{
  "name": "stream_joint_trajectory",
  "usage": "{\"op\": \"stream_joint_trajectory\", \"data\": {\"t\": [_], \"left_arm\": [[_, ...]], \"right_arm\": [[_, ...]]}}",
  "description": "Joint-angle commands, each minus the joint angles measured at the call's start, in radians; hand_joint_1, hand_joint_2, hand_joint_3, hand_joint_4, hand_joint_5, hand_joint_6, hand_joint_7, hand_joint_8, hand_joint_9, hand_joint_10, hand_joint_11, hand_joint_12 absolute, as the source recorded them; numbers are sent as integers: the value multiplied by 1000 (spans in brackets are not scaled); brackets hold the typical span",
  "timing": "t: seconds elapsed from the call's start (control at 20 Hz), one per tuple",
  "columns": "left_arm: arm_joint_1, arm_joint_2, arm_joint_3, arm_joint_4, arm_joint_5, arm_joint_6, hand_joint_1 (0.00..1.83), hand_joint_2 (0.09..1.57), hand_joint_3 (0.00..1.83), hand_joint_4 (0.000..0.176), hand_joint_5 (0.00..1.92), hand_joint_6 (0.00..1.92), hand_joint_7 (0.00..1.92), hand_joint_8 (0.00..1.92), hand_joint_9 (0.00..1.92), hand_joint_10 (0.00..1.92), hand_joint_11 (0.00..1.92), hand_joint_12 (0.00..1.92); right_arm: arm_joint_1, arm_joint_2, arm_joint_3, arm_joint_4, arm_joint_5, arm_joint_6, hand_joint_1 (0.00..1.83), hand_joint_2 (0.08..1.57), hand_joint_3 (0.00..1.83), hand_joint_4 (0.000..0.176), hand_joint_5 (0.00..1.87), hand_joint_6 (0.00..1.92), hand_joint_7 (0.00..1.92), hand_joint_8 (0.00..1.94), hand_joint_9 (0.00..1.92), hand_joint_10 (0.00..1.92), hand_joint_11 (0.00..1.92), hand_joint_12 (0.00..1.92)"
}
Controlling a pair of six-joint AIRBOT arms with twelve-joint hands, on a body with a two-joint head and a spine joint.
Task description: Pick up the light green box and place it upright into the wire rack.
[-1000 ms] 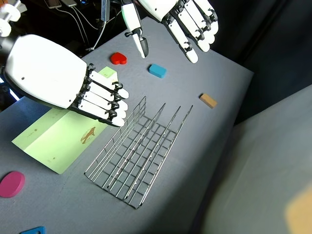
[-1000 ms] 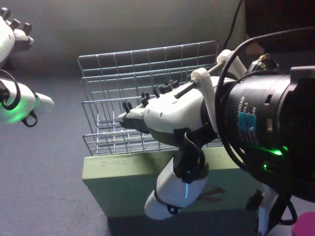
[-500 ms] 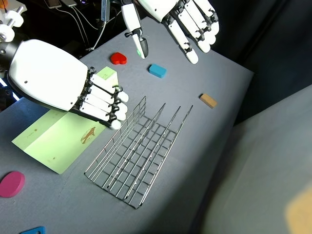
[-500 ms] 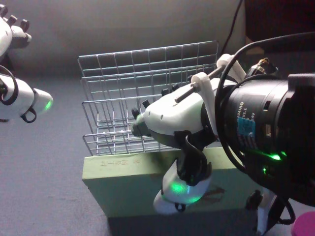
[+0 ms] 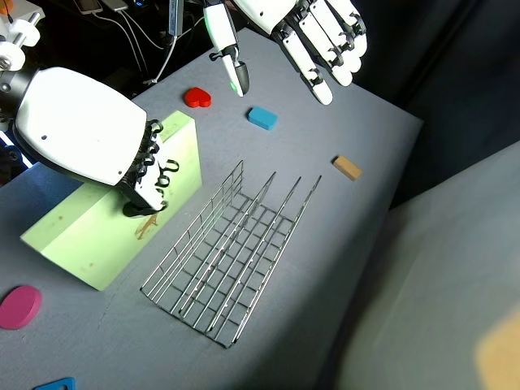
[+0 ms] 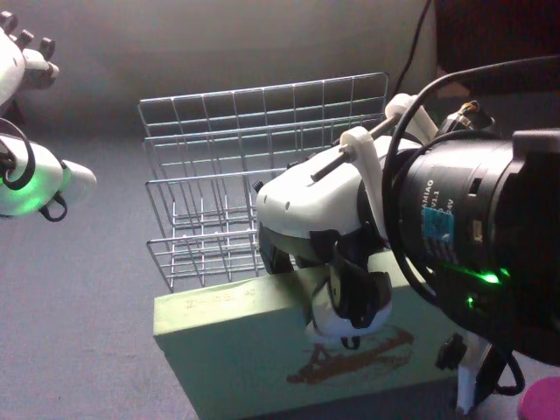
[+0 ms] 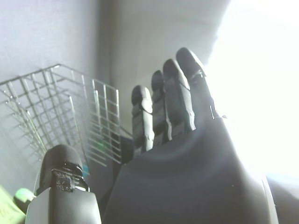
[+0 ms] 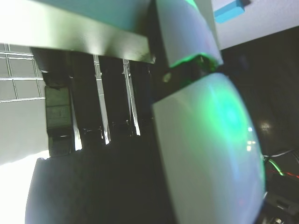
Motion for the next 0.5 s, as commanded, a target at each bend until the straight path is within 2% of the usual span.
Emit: {"op": "stream_joint_trajectory", "data": {"t": [0.0,0.2,0.45], "left_arm": [[-13,1,-4,94,-6,9,165,1123,5,69,251,1,220,0,199,0,0,674],[-14,1,-4,92,2,9,172,1127,6,68,257,3,223,1,202,1,0,674],[-12,1,-2,92,23,9,183,1130,5,63,265,5,227,3,201,1,0,674]], "right_arm": [[13,2,1,-62,34,-3,1248,1115,0,0,985,829,1012,1152,972,1183,957,1443],[28,11,-3,-61,34,-9,1246,1112,0,0,990,825,1019,1138,955,1171,934,1439],[97,69,-39,-25,89,-56,1249,1112,0,0,986,824,1020,1140,960,1172,921,1434]]}}
